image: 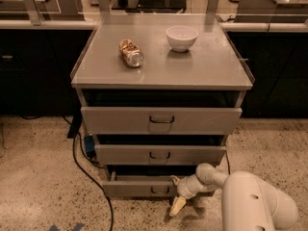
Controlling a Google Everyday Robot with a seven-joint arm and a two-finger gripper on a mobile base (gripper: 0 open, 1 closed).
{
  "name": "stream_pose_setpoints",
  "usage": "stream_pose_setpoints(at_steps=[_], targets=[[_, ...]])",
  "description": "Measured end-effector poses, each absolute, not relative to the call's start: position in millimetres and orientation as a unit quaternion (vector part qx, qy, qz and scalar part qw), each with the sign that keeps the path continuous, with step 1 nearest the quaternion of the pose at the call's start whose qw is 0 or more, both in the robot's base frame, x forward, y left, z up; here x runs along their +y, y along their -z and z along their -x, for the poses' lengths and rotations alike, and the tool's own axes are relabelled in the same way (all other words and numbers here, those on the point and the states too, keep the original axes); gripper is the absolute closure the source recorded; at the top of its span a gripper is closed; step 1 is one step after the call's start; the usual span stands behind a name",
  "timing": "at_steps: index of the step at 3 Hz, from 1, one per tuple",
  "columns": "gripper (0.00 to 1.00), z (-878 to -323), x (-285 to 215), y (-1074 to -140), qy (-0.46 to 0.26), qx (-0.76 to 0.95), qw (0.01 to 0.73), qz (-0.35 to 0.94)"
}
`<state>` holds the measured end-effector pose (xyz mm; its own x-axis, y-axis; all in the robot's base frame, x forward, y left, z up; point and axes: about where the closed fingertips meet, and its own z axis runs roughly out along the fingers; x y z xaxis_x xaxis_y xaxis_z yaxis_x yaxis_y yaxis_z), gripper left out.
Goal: Open bottom drawer
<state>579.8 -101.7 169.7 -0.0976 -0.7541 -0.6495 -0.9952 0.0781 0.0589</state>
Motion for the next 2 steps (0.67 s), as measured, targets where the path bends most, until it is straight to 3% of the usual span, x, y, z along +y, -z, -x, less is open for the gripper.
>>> stream_pose_setpoints(at_steps=[2], targets=[[0.0, -549.9, -100.2, -176.2, -0.286, 0.687, 0.222, 0.63]])
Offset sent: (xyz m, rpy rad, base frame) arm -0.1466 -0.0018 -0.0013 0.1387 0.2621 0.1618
